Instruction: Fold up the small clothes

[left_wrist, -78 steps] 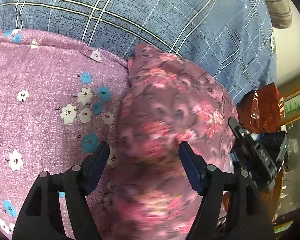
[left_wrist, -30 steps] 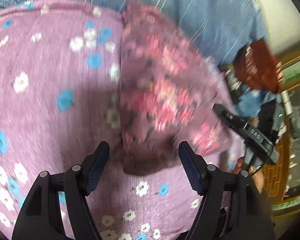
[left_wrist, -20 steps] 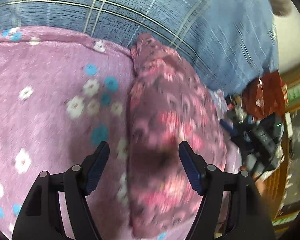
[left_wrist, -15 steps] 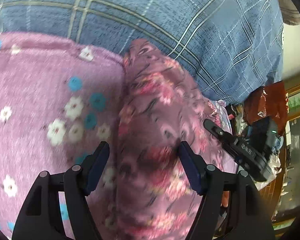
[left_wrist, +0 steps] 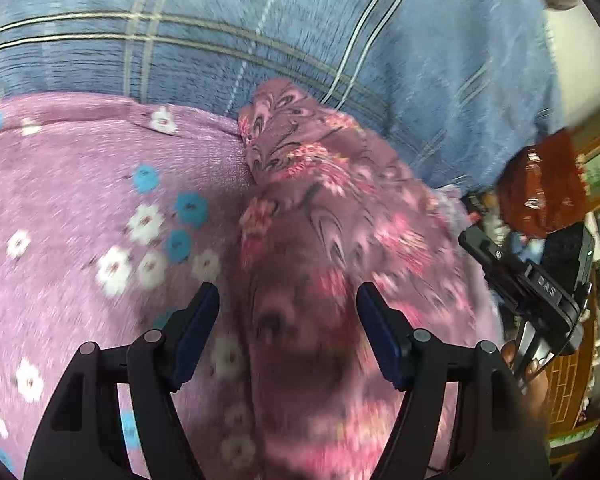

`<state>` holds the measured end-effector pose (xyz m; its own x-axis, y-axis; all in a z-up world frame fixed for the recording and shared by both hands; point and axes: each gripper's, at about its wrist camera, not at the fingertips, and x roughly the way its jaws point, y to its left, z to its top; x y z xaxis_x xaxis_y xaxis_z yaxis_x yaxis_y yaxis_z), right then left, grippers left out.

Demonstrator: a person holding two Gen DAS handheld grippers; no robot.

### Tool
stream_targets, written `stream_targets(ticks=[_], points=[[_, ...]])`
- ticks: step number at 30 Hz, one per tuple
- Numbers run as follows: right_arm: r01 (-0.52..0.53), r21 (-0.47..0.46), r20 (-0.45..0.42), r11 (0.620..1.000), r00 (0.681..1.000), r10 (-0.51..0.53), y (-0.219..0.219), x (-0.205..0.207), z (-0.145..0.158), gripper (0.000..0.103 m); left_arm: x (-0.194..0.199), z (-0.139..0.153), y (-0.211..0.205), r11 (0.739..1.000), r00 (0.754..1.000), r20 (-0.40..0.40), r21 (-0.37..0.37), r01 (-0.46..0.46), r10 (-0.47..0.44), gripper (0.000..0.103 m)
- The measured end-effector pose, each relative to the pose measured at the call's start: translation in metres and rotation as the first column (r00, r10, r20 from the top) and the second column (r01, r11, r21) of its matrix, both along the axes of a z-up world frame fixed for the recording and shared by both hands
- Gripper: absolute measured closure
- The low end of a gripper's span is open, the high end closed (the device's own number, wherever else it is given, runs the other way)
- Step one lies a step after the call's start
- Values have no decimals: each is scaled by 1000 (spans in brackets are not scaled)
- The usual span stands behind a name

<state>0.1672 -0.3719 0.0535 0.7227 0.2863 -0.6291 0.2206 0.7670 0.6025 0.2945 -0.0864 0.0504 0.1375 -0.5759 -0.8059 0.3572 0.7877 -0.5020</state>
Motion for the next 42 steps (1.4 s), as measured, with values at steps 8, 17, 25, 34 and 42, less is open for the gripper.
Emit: stream_targets(ticks=[8,17,25,34,42], points=[[-193,-209,-109,959,979,173,52,-39,-11,77,-38,-7,21,1000,999,-35,30,0,1,32],[-105,-125,-105,987,990,92,48,-99,-8,55,-83,-10,20,998,997,-74,54,31,-27,32],[-93,-289,-126,953,990,59,76,-92,-18,85,-117,-7,8,981,998,14,183,56,-60,32],[2,-186,-97,983,995,-20,64,-123,-4,69,-121,-4,11,982,999,8,183,46,-48,32],[-39,-128,-133,991,991,22,72,-136,-22,88,-124,6,14,987,999,-11,153,50,-49,32]])
